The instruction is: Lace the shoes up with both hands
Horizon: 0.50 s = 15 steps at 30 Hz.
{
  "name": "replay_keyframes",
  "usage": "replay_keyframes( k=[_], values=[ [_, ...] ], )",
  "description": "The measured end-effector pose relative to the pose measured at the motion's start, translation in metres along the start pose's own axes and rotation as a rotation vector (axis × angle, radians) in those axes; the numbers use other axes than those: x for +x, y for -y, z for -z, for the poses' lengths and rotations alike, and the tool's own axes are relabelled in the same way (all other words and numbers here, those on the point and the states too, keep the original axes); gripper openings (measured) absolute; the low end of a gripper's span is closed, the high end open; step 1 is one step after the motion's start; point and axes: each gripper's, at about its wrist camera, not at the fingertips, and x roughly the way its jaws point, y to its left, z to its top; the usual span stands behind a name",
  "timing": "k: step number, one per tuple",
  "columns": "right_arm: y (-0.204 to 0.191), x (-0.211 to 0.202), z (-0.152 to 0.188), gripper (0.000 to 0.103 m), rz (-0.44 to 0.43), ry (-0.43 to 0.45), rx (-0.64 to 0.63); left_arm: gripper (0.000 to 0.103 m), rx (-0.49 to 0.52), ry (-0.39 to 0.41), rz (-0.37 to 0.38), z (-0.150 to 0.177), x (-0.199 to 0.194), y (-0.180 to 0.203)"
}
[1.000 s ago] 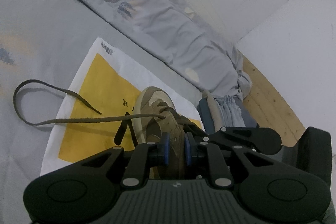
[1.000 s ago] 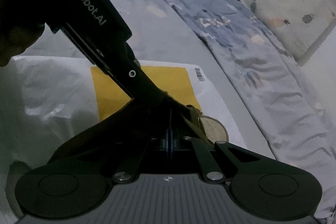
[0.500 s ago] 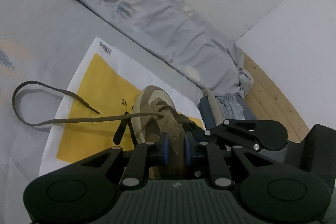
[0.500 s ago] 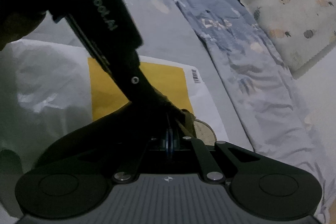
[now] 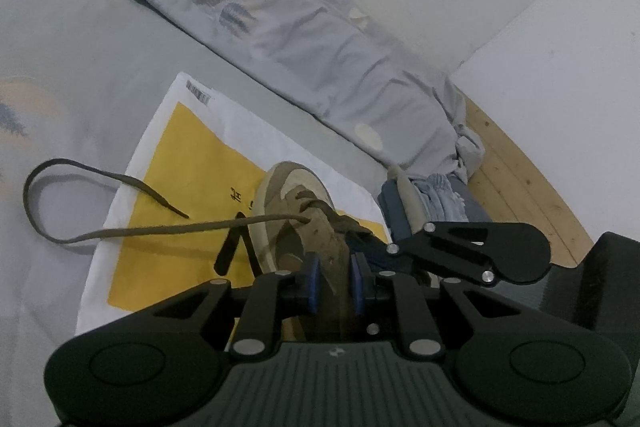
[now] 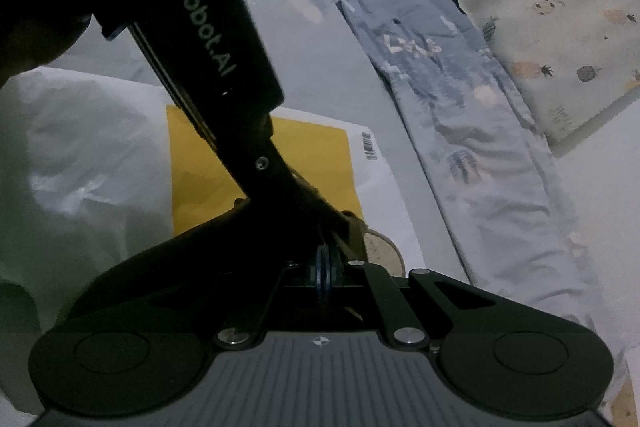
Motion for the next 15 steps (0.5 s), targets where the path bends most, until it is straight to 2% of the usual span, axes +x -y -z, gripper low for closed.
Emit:
replay_keyframes(
  k=[8, 11, 13, 15],
  values=[
    [-0.003, -0.002, -0.005, 0.000, -0.009, 0.036, 0.019, 0.013, -0.029, 0.000, 0.007, -0.001, 0.000, -0.003],
    [-0.003, -0.001, -0.006, 0.000, -0.011, 0.045, 0.030, 0.019, -0.106, 0.033, 0.035, -0.003, -0.002, -0.012],
    [-0.002, -0.002, -0.005, 0.000, -0.012, 0.052, 0.043, 0.029, -0.184, 0.080, 0.052, -0.005, -0.005, -0.021],
    [-0.002, -0.002, -0.005, 0.000, -0.013, 0.059, 0.057, 0.030, -0.253, 0.122, 0.054, -0.006, -0.005, -0.028]
  ],
)
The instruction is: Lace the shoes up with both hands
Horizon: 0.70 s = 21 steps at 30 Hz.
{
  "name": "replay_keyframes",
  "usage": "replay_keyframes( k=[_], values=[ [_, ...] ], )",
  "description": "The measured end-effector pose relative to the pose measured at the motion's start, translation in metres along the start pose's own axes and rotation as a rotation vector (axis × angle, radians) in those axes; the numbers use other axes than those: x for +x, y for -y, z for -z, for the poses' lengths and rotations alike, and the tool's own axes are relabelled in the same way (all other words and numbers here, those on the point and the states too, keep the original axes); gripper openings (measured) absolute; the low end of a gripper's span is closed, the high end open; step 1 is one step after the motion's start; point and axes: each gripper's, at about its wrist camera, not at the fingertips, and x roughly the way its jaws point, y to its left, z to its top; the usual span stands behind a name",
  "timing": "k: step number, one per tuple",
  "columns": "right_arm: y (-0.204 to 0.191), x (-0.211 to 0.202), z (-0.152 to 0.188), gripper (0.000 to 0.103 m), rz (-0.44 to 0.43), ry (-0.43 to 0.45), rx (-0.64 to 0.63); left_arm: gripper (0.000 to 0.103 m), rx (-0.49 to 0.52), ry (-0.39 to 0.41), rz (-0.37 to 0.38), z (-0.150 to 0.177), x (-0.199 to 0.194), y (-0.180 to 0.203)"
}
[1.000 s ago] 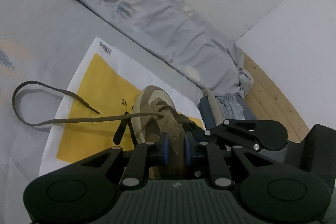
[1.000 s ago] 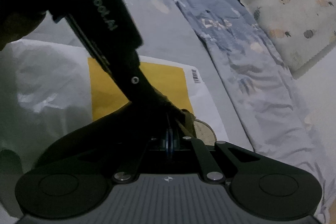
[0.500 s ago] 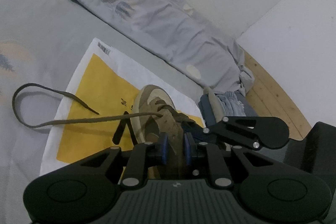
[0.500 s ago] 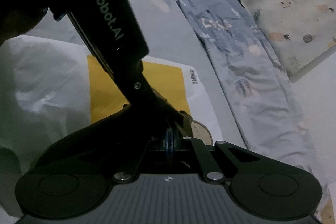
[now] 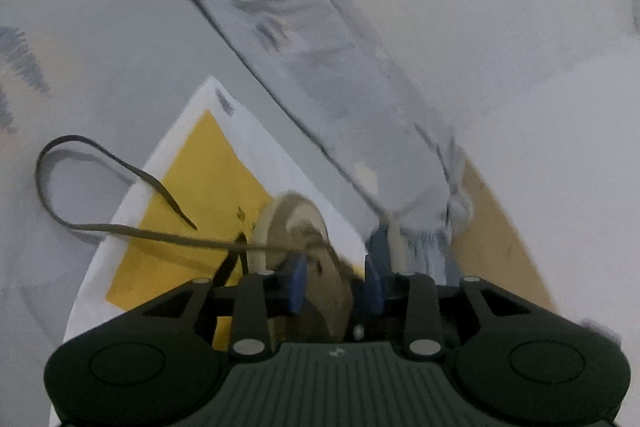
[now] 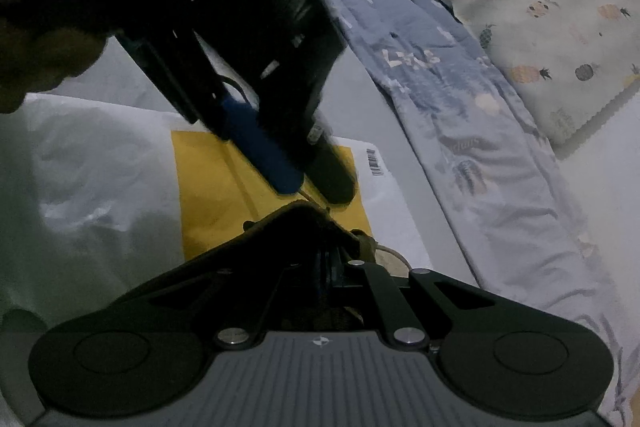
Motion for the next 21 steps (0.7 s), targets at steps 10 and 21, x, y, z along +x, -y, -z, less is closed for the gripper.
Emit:
replay_keyframes(
  k=[10, 21],
  values=[
    [0.002, -0.003, 0.001, 0.000, 0.000, 0.021, 0.049, 0.027, -0.165, 0.054, -0.045, 0.005, 0.020, -0.016],
    [-0.002, -0.005, 0.001, 0.000, 0.008, 0.022, 0.061, 0.014, -0.235, 0.057, -0.047, 0.015, 0.022, -0.022]
  ],
)
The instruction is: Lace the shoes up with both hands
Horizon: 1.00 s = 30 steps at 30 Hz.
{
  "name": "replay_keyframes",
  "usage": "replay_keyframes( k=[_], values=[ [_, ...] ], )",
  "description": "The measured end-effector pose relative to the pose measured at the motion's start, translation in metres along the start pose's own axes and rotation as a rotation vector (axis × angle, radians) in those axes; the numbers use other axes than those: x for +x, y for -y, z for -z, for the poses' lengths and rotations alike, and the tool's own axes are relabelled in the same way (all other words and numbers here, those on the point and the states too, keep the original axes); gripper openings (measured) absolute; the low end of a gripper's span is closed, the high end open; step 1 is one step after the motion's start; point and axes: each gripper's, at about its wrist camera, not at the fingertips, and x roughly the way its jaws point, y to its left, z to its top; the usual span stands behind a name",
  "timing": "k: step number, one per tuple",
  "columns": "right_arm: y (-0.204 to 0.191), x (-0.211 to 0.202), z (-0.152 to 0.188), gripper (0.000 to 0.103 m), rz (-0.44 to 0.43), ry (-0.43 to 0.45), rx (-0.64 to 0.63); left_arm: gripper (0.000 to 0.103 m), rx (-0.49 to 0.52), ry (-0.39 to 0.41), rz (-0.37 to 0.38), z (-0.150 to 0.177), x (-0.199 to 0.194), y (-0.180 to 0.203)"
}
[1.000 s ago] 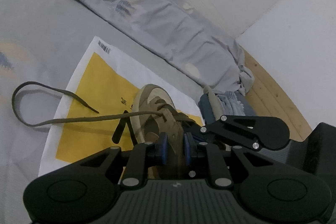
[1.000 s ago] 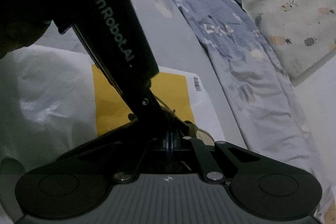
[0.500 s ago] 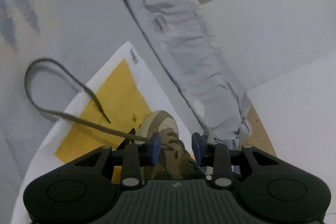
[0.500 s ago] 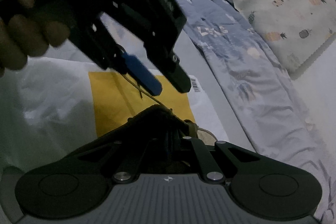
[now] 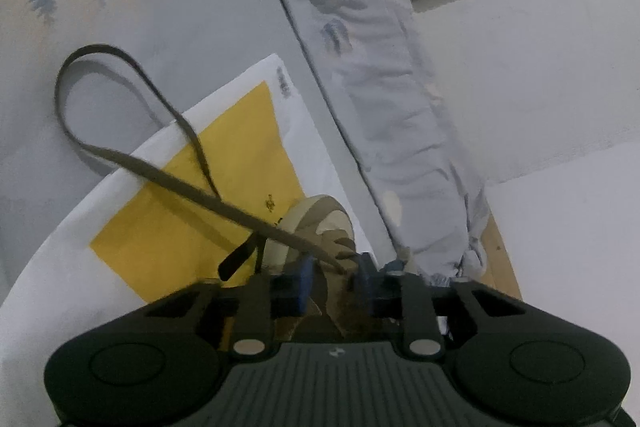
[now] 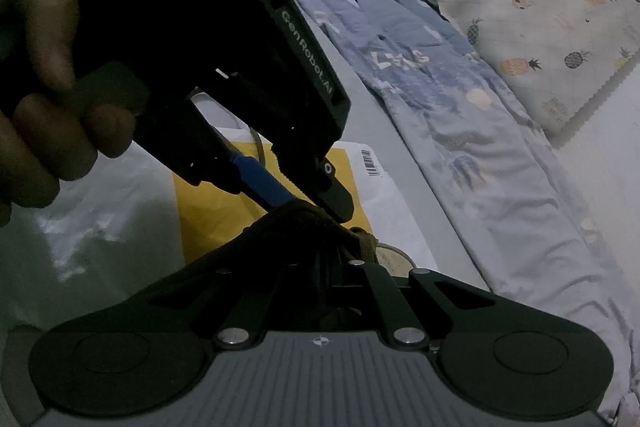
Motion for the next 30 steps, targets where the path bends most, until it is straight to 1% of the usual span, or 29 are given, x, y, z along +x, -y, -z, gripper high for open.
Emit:
replay_keyframes(
  k=[1, 2, 4, 7, 9, 11, 13, 15, 17, 20, 22, 25, 27, 29, 30],
  values=[
    [0.000, 0.000, 0.000, 0.000, 0.001, 0.000, 0.002, 0.010, -0.007, 0.001, 0.002, 0.000, 0.000, -0.001],
    [0.000, 0.000, 0.001, 0.000, 0.003, 0.001, 0.004, 0.008, -0.014, 0.002, 0.004, 0.000, 0.000, -0.001],
    [0.001, 0.000, 0.001, 0.000, 0.005, 0.001, 0.014, 0.001, -0.001, 0.002, 0.009, 0.001, 0.001, 0.001],
    [0.003, 0.000, 0.003, 0.001, 0.015, -0.003, 0.032, 0.000, 0.021, 0.022, 0.001, 0.001, -0.001, 0.003],
    [0.004, -0.001, 0.004, 0.001, 0.022, -0.009, 0.045, 0.000, 0.073, 0.047, -0.039, 0.001, -0.002, 0.010],
    [0.005, -0.001, 0.005, 0.001, 0.027, -0.017, 0.059, 0.000, 0.114, 0.063, -0.046, 0.001, -0.004, 0.017],
    [0.006, -0.002, 0.007, 0.001, 0.029, -0.023, 0.072, 0.000, 0.118, 0.062, -0.044, -0.001, -0.005, 0.018],
    [0.007, -0.003, 0.008, 0.001, 0.030, -0.027, 0.081, 0.000, 0.099, 0.076, -0.044, -0.006, -0.008, 0.014],
    [0.009, -0.004, 0.009, 0.001, 0.029, -0.032, 0.090, 0.000, 0.085, 0.109, -0.054, -0.013, -0.014, 0.012],
    [0.010, -0.004, 0.010, 0.001, 0.026, -0.039, 0.108, 0.000, 0.060, 0.185, -0.068, -0.027, -0.028, 0.007],
    [0.011, -0.005, 0.011, 0.001, 0.026, -0.045, 0.119, 0.000, 0.044, 0.258, -0.103, -0.037, -0.041, 0.003],
    [0.012, -0.006, 0.011, 0.001, 0.029, -0.050, 0.132, 0.000, 0.015, 0.338, -0.150, -0.047, -0.056, -0.001],
    [0.013, -0.006, 0.011, 0.001, 0.030, -0.050, 0.138, 0.000, 0.007, 0.363, -0.168, -0.050, -0.062, -0.002],
    [0.014, -0.007, 0.010, 0.001, 0.027, -0.047, 0.149, 0.000, 0.029, 0.365, -0.197, -0.051, -0.065, 0.002],
    [0.014, -0.008, 0.010, 0.001, 0.025, -0.043, 0.156, 0.000, 0.041, 0.356, -0.194, -0.050, -0.065, 0.004]
  ],
)
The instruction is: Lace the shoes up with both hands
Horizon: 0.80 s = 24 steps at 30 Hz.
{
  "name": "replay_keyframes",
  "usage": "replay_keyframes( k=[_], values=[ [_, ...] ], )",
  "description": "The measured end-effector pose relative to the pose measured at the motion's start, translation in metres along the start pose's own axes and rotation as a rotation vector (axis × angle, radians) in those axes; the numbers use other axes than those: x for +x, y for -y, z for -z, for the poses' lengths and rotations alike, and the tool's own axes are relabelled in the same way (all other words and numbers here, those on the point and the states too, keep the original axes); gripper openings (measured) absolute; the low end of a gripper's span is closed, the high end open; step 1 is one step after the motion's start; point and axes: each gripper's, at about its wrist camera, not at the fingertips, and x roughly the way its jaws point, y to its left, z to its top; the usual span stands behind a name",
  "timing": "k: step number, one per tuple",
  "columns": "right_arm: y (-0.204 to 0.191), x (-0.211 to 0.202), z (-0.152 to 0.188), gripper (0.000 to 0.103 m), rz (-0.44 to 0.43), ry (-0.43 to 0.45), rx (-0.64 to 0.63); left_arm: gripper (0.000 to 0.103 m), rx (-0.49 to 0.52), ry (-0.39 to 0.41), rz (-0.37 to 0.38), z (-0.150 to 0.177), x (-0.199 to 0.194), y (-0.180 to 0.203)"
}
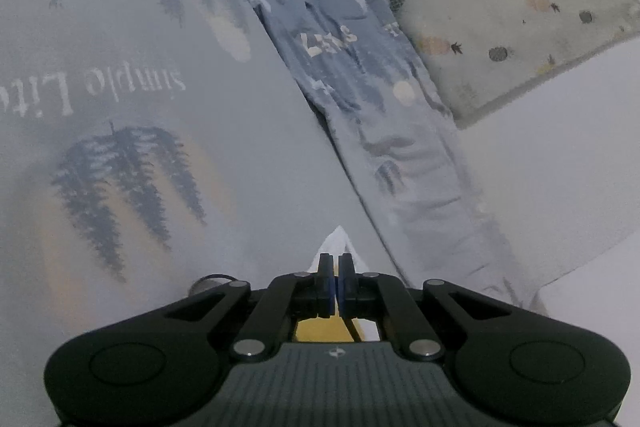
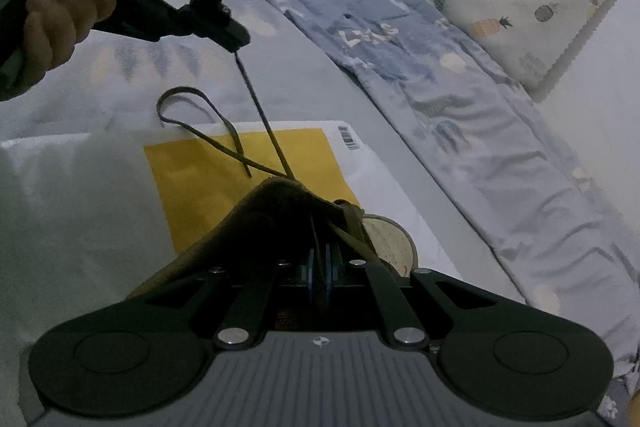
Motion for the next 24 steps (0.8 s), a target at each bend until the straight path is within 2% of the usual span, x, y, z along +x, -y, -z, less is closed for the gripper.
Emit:
replay_keyframes(
  k=[1, 4, 6, 8, 10, 13, 14, 18, 22, 24],
  values=[
    [0.001, -0.003, 0.000, 0.001, -0.003, 0.008, 0.013, 0.000, 0.022, -0.031, 0.012, 0.001, 0.002, 0.003],
    [0.013, -0.015, 0.001, 0.002, -0.008, 0.047, 0.110, 0.000, 0.166, -0.072, -0.046, 0.006, 0.003, 0.022],
    [0.020, -0.025, 0.003, 0.004, 0.002, 0.075, 0.192, 0.000, 0.214, -0.048, -0.075, 0.007, -0.002, 0.029],
    [0.023, -0.034, 0.004, 0.019, 0.045, 0.101, 0.260, 0.008, 0.232, -0.021, -0.096, 0.005, -0.007, 0.032],
    [0.025, -0.041, 0.004, 0.028, 0.077, 0.107, 0.315, 0.028, 0.221, -0.010, -0.093, 0.003, -0.011, 0.034],
    [0.033, -0.052, 0.009, 0.029, 0.133, 0.120, 0.431, 0.046, 0.235, 0.006, -0.066, 0.001, -0.019, 0.040],
    [0.035, -0.057, 0.012, 0.029, 0.156, 0.117, 0.470, 0.046, 0.240, 0.004, -0.039, 0.002, -0.021, 0.043],
    [0.037, -0.065, 0.027, 0.030, 0.218, 0.092, 0.607, 0.048, 0.219, -0.101, 0.079, 0.015, -0.017, 0.050],
    [0.026, -0.071, 0.028, 0.030, 0.212, 0.079, 0.593, 0.048, 0.105, -0.271, 0.150, 0.036, -0.001, 0.045],
    [0.022, -0.072, 0.028, 0.030, 0.213, 0.076, 0.575, 0.048, 0.045, -0.338, 0.149, 0.045, 0.009, 0.039]
  ],
)
